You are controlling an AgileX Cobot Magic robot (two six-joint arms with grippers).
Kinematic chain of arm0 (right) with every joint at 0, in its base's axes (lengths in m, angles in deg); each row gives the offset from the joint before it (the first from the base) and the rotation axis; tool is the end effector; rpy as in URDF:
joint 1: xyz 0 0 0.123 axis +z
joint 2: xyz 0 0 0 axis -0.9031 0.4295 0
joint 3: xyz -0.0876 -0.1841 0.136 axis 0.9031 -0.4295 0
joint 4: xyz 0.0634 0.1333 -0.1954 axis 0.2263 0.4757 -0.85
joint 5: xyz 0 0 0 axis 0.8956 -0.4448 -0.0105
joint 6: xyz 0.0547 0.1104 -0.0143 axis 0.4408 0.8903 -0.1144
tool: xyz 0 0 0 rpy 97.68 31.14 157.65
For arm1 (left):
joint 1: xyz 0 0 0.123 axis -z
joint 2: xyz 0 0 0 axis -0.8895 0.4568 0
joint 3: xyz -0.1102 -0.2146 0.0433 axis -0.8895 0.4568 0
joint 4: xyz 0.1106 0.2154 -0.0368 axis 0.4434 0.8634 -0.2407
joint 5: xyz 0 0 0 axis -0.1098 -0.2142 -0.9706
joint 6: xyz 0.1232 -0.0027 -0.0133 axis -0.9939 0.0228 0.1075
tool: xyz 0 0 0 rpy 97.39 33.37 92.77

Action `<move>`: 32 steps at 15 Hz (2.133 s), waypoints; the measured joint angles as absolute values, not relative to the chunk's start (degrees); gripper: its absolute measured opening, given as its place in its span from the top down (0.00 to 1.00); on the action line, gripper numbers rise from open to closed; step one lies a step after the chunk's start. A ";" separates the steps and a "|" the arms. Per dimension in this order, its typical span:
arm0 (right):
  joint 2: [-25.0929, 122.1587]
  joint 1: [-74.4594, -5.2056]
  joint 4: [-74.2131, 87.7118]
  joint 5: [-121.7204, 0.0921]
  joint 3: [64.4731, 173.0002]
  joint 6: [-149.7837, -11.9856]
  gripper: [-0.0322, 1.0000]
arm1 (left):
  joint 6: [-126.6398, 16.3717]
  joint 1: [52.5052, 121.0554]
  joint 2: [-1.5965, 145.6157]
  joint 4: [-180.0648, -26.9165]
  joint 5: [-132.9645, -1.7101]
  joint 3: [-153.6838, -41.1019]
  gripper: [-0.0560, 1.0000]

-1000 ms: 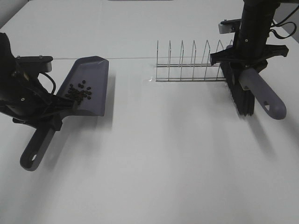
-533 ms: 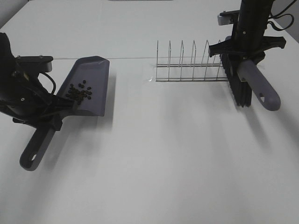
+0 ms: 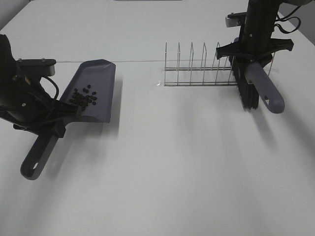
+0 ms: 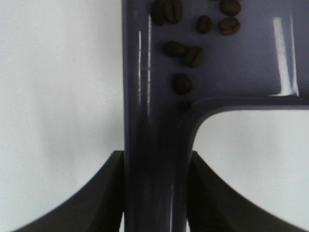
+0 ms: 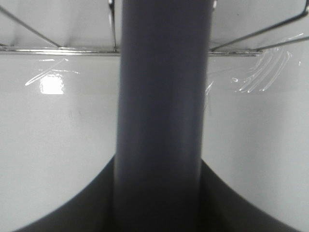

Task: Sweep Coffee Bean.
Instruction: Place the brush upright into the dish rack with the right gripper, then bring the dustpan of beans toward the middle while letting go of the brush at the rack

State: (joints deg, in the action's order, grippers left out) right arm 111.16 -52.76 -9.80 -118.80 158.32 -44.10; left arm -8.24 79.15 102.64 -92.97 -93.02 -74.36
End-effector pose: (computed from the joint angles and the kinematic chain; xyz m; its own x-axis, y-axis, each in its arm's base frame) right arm 0.4632 0.0792 0.1193 -0.9731 -0.0182 -0.2297 0.0038 0.9955 -0.0951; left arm 0.3154 -0.0957 0.0841 -0.9553 0.0028 -0.2955 0.0360 0.9936 -0.1068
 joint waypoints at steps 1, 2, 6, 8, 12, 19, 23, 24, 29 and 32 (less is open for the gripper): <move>111.22 -52.76 -9.80 -118.40 158.55 -44.21 0.64 | -8.24 79.15 102.64 -92.97 -93.02 -74.36 0.61; 111.22 -52.76 -9.80 -117.77 158.55 -44.50 0.64 | -8.24 79.15 102.64 -92.97 -93.02 -74.36 0.61; 111.22 -52.76 -9.85 -115.65 158.55 -44.90 0.64 | -8.24 79.15 102.64 -92.97 -93.02 -74.36 0.61; 111.27 -52.82 -9.97 -115.19 158.55 -44.90 0.64 | -8.24 79.15 102.64 -92.97 -93.02 -74.36 0.61; 112.53 -54.59 -6.65 -115.76 158.67 -45.36 0.64 | -8.30 79.15 102.64 -92.97 -93.02 -74.36 0.61; 112.13 -55.05 -6.76 -114.62 158.72 -45.42 0.22 | -8.41 79.15 102.64 -93.03 -92.96 -74.36 0.61; 105.94 -55.05 -5.67 -117.31 158.72 -45.47 0.19 | -8.41 79.15 102.64 -93.49 -92.90 -74.36 0.61; 104.17 -55.11 -4.47 -119.37 158.72 -46.16 0.19 | -8.41 79.15 102.64 -93.83 -92.50 -74.36 0.61; 99.41 -54.94 -2.63 -121.20 158.72 -50.46 0.19 | -8.41 79.15 102.64 -96.12 -91.76 -74.36 0.61; 93.28 -52.53 -3.32 -121.26 152.82 -51.38 0.19 | -8.41 82.24 102.93 -96.41 -91.41 -74.36 0.61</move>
